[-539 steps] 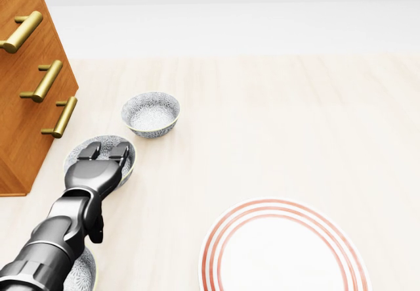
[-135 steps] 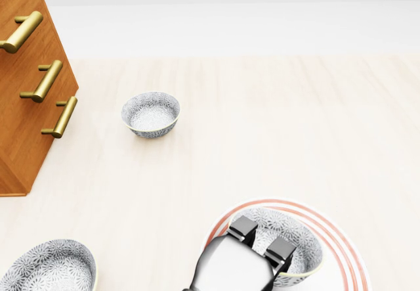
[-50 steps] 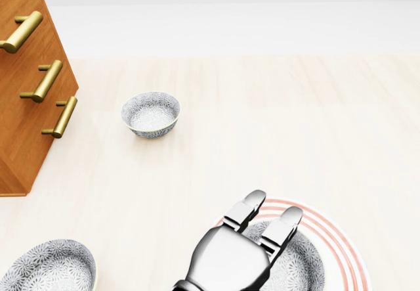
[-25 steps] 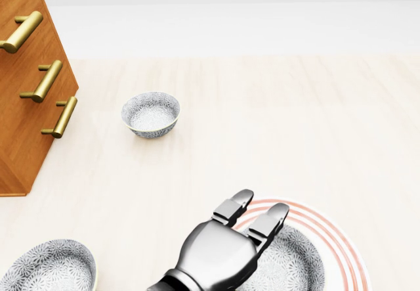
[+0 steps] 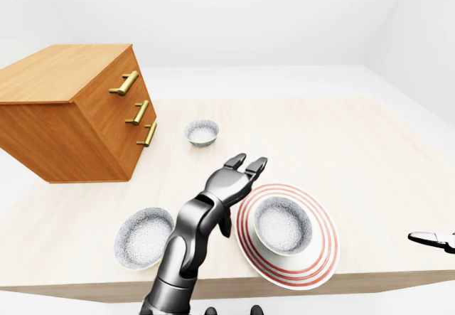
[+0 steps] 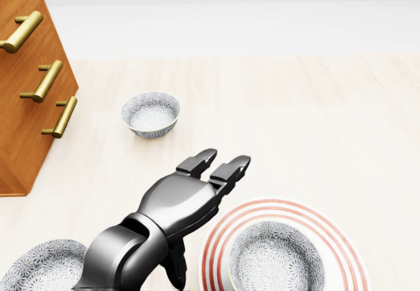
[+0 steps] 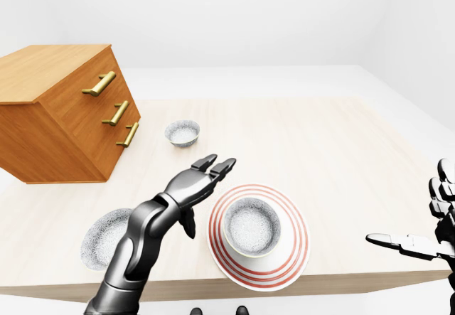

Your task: Put the bowl in the middle on the plate.

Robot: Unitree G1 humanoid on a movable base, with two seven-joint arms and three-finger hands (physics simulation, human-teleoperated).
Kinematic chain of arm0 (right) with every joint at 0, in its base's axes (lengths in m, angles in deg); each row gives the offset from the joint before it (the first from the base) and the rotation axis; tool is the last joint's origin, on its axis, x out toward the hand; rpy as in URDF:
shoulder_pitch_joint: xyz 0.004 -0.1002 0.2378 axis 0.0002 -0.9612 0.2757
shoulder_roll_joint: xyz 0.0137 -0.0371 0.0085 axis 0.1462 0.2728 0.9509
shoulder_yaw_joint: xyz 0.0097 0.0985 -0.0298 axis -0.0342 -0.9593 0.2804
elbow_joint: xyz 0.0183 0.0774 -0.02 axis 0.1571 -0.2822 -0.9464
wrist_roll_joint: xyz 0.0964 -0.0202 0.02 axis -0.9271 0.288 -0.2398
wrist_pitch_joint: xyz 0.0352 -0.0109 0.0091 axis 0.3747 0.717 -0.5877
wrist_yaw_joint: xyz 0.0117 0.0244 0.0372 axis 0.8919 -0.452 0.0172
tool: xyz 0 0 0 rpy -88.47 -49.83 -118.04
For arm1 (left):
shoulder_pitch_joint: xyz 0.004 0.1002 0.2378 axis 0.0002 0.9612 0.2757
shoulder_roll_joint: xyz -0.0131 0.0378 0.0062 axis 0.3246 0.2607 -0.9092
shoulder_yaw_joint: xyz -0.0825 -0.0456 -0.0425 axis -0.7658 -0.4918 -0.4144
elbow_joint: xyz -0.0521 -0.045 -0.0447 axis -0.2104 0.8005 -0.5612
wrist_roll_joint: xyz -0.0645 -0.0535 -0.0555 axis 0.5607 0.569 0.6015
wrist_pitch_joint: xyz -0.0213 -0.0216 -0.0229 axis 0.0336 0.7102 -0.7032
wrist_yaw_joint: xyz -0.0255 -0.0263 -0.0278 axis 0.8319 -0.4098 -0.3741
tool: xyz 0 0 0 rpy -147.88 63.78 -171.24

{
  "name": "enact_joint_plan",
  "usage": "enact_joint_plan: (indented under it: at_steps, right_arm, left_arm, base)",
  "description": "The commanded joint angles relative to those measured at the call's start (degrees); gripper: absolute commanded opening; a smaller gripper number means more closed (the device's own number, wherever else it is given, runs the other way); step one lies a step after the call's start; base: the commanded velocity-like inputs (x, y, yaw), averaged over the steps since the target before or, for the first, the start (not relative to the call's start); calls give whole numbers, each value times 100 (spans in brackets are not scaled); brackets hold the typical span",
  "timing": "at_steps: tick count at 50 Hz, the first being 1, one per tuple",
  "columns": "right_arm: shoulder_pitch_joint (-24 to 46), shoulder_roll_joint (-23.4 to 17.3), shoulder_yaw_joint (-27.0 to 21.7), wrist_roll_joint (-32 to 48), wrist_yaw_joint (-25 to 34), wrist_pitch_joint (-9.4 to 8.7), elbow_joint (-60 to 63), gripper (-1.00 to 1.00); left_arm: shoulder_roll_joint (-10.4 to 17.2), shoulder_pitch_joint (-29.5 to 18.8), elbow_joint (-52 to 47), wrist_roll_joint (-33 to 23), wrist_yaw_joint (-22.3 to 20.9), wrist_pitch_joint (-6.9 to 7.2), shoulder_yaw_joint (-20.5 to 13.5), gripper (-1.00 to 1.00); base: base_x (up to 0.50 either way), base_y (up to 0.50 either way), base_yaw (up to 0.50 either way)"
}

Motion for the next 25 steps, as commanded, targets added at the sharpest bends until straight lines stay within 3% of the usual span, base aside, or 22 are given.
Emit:
enact_joint_plan:
  at_steps: [1,9,13,15,16,18,20,23,25]
  right_arm:
    - [-2,-7,-6,5,4,0,-23,100]
    - [-7,1,3,22,-3,0,13,100]
    - [6,4,36,33,-33,0,-121,100]
    - [-9,6,27,21,-28,0,-75,100]
    - [-13,-1,16,14,-18,0,-33,100]
    - [5,-2,29,25,-30,0,-117,100]
    - [-7,-4,20,18,-21,0,-52,100]
    - [19,-15,62,34,-54,0,-206,100]
    - [-5,-12,51,14,-42,0,-106,100]
  left_arm:
    - [449,-1065,314,459,-73,0,-1062,100]
    - [1194,-1701,861,692,-73,0,-1596,100]
    - [1349,-2076,1062,981,-73,0,-1844,100]
    - [1375,-2269,1082,1249,-73,338,-1942,100]
    - [1382,-2491,1132,1440,-73,700,-2068,100]
    - [1544,-2663,1235,1615,-73,1000,-2070,100]
    - [1592,-2884,1328,2095,-73,1000,-2246,100]
    - [1415,-3238,995,3343,-73,1000,-2574,100]
    - [1439,-3196,772,4078,-73,1000,-2566,100]
  base:
    - [0,0,0]
    - [0,0,0]
    - [0,0,0]
    - [0,0,0]
    - [0,0,0]
    - [0,0,0]
    - [0,0,0]
    - [0,0,0]
    - [0,0,0]
